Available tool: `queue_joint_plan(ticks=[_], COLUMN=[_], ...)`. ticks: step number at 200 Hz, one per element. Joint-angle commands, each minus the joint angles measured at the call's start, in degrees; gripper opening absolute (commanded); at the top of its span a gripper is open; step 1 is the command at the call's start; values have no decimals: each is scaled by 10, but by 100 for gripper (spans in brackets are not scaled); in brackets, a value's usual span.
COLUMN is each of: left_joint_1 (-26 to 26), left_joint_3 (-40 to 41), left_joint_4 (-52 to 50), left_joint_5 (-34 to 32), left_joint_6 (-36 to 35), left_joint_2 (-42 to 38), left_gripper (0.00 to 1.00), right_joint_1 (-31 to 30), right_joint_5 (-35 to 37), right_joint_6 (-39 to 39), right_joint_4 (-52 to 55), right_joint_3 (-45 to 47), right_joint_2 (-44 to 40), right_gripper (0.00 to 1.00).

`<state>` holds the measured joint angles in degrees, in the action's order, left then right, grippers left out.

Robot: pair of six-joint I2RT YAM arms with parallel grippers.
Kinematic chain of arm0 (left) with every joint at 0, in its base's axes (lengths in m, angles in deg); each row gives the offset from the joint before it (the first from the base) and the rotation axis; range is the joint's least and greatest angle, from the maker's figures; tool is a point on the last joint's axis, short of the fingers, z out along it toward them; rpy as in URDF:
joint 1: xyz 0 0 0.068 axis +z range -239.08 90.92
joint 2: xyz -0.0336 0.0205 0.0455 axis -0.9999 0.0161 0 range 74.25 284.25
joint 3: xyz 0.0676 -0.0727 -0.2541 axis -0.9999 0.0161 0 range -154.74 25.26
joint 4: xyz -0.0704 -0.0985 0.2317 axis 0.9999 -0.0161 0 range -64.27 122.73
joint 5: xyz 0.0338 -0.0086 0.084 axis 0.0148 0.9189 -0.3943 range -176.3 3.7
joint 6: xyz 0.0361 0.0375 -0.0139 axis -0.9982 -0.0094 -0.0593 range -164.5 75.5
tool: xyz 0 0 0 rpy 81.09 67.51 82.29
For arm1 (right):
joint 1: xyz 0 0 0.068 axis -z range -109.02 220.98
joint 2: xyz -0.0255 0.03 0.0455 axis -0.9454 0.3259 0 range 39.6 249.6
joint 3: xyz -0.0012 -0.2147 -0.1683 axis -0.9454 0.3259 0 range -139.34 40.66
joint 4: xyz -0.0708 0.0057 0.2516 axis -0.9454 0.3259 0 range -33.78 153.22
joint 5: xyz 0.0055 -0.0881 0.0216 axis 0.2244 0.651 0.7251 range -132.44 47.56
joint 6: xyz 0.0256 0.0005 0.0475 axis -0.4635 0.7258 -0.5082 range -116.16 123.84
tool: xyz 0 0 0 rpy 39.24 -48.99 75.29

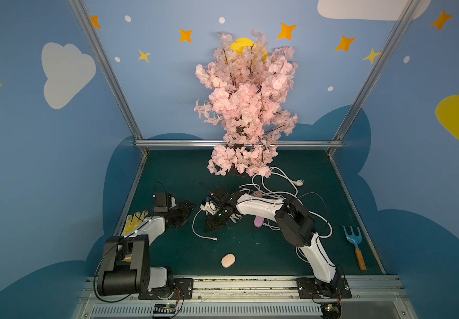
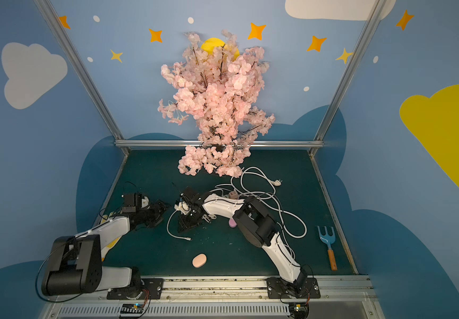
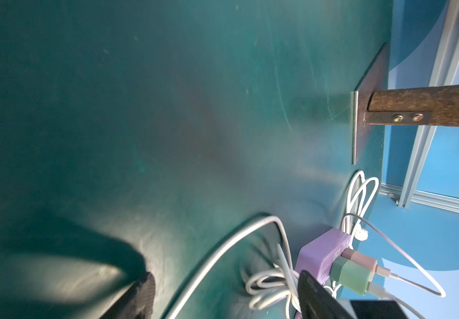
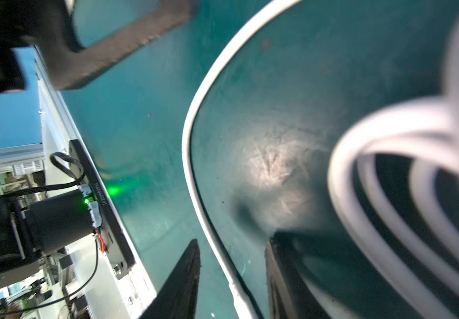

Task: Charge the bluetooth headset
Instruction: Pick up the charging cable from the center of the board.

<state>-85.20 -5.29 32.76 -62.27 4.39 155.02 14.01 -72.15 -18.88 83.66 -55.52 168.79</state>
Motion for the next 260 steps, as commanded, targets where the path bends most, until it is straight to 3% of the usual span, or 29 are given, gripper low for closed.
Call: queue_joint_plan(ticks=[1,77,163,260], left_joint_1=[-7,-27,-41,-68], left_joint_3=[-3,9,72,102], left_joint_4=[41,134,203,320], left_joint_5=[36,98,158,217], left_joint_6=[-8,19,69,196], left_joint_2=[35,114,101,66], left_gripper=[78,70,67,63], right_joint_1=[22,35,34,22], right_joint_5=[-18,-63,-68,-81], right_joint_6=[-32,-95,-119,-134], right_joint_4=[-35,-60,-61,-77], right_joint_3=[-8,-62,-88,-90], right_joint_2=[-1,47,93,107], right_gripper=[40,44,50,52])
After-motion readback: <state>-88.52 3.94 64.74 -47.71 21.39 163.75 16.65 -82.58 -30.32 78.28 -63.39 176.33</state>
